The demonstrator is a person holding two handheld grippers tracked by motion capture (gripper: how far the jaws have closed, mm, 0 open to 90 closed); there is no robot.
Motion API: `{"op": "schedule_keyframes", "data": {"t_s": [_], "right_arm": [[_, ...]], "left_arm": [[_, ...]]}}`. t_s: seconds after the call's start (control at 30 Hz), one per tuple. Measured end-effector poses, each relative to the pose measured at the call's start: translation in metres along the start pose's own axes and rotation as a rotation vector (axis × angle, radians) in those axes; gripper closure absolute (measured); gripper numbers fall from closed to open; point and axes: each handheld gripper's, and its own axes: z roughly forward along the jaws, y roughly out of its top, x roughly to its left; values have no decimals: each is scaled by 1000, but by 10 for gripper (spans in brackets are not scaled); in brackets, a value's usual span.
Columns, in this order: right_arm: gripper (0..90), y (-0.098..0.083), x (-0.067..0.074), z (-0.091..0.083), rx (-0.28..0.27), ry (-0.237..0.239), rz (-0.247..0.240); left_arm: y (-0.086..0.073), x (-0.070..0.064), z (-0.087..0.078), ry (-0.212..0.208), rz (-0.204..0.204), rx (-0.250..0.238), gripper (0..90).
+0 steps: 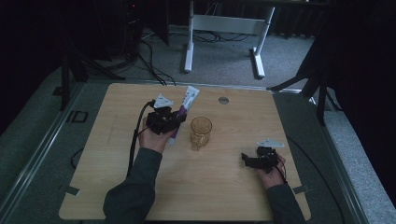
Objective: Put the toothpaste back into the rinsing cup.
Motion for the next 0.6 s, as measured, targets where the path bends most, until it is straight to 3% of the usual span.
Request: {"op": "schedule_keyframes", "data": {"t_s": [0.6], "right_arm": [[157,0,0,0,0,0,-1]], "left_arm": [[3,-1,5,-28,-14,-33,720]]}}
